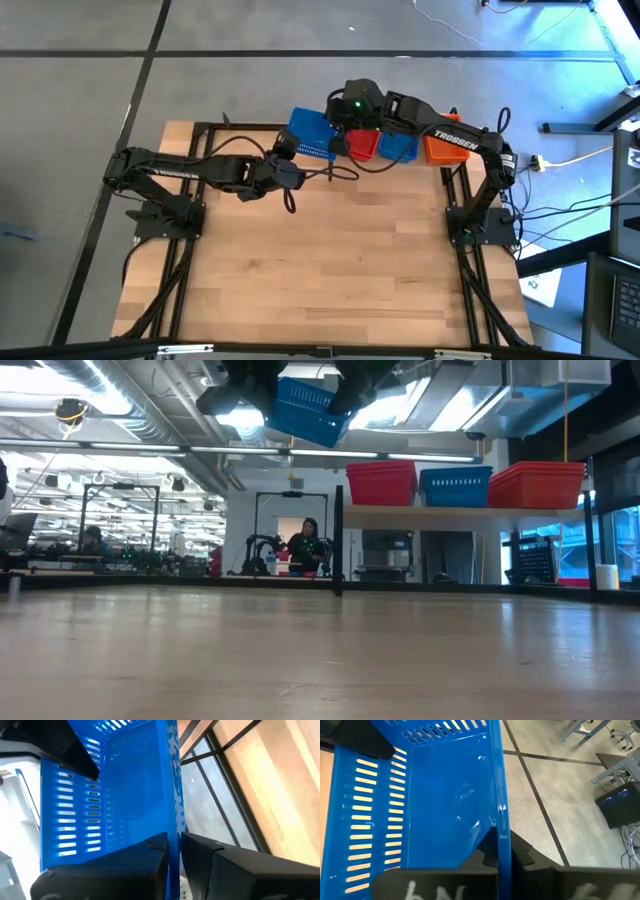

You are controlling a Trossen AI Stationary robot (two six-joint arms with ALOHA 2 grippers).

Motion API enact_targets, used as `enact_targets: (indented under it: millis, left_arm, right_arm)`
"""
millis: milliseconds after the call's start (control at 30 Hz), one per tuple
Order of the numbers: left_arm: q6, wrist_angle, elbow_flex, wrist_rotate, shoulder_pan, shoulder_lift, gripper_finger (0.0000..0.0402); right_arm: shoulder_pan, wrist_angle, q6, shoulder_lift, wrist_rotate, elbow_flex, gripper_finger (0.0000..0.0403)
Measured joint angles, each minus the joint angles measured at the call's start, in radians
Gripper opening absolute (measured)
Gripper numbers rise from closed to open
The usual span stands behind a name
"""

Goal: Stack baskets on shelf by color
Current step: Stack the blue bin on top of the stacked blue bins on the shelf

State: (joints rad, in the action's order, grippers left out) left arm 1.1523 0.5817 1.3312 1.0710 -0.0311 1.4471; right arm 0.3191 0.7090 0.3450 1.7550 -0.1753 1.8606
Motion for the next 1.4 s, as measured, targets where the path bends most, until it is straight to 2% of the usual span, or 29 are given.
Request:
enact_targets:
  millis: [367,533,1133,1267,1400]
  left_arm:
    - [0.121,0.002,0.000,-0.002,0.000,0.000,0.0075]
    - [0.114,0.001,0.000,-0.010,0.004,0.000,0.0094]
    - [0.107,-0.001,0.000,-0.018,0.007,0.000,0.0096]
    - [0.112,-0.004,0.000,-0.093,0.012,0.000,0.0096]
    - [0.134,-0.074,0.000,-0.102,0.013,0.000,0.0096]
  right_arm:
    - [0.000,0.000,0.000,0.000,0.004,0.000,0.0000]
    - [0.001,0.000,0.000,0.000,0.007,0.000,0.0000]
    - [0.001,0.000,0.004,0.000,0.002,0.000,0.0000]
    - [0.002,0.001,0.004,0.000,0.003,0.000,0.0000]
    - [0.002,0.002,0.004,-0.001,-0.004,0.000,0.0000]
